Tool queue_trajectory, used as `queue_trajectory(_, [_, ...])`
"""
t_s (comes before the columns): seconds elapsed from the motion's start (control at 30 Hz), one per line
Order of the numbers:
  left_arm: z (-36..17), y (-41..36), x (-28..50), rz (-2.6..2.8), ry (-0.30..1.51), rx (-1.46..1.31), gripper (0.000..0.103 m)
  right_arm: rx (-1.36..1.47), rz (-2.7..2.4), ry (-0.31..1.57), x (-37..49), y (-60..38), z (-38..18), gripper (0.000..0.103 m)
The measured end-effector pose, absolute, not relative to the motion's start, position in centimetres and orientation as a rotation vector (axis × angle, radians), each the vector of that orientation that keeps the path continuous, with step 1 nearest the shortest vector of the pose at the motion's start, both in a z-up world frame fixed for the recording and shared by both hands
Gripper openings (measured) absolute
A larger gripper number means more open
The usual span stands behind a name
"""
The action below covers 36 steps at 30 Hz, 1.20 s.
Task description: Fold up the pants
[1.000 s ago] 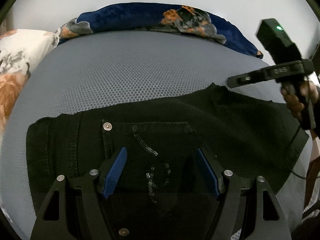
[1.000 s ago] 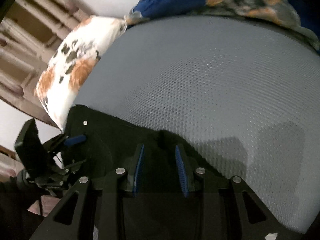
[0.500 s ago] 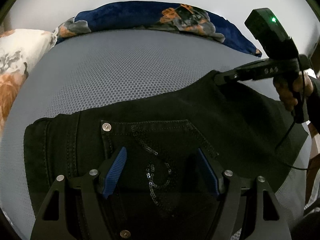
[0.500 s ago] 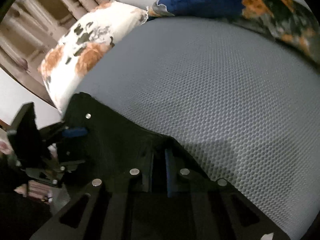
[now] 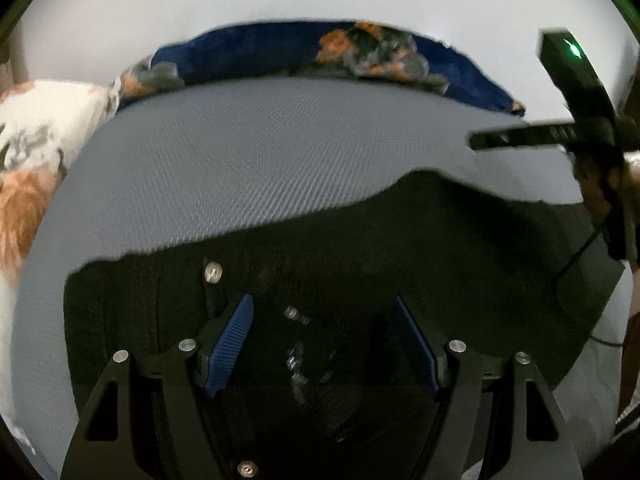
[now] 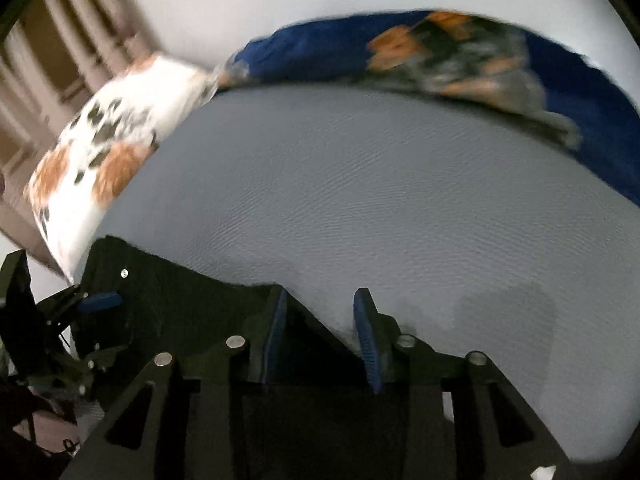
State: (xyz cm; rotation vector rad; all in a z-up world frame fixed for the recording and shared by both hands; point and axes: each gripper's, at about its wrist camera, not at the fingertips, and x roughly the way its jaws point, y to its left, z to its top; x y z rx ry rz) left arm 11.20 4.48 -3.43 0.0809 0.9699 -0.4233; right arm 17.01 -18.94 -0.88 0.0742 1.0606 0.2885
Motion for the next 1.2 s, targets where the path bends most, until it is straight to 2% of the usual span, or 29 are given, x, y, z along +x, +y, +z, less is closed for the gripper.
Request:
queue_trajectory(0.3, [-3.1, -2.3, 13.6, -0.561, 0.902, 0.184, 0.072, 0.065, -0.043, 1.068, 8.5, -25.6, -1.5, 0.034])
queue_trajectory(0.6, [-5.4, -8.3, 16.7, -0.636, 0.929, 0.189, 0.069, 0.073, -0.136, 1.086, 7.3, -28.7, -4.4, 0.032])
queue_trajectory(0.87, [-8.1, -8.8, 20.0, -0.588, 1.004, 0.132, 0.068, 0.110, -0.175, 1.044, 7.9, -30.9, -6.4, 0.035])
queue_trajectory(1.2, [-5.0, -8.0, 17.2, -0.553, 0.955, 0.149, 0.068, 0.155, -0.181, 0.995, 5.1, -31.9, -3.8, 0.039])
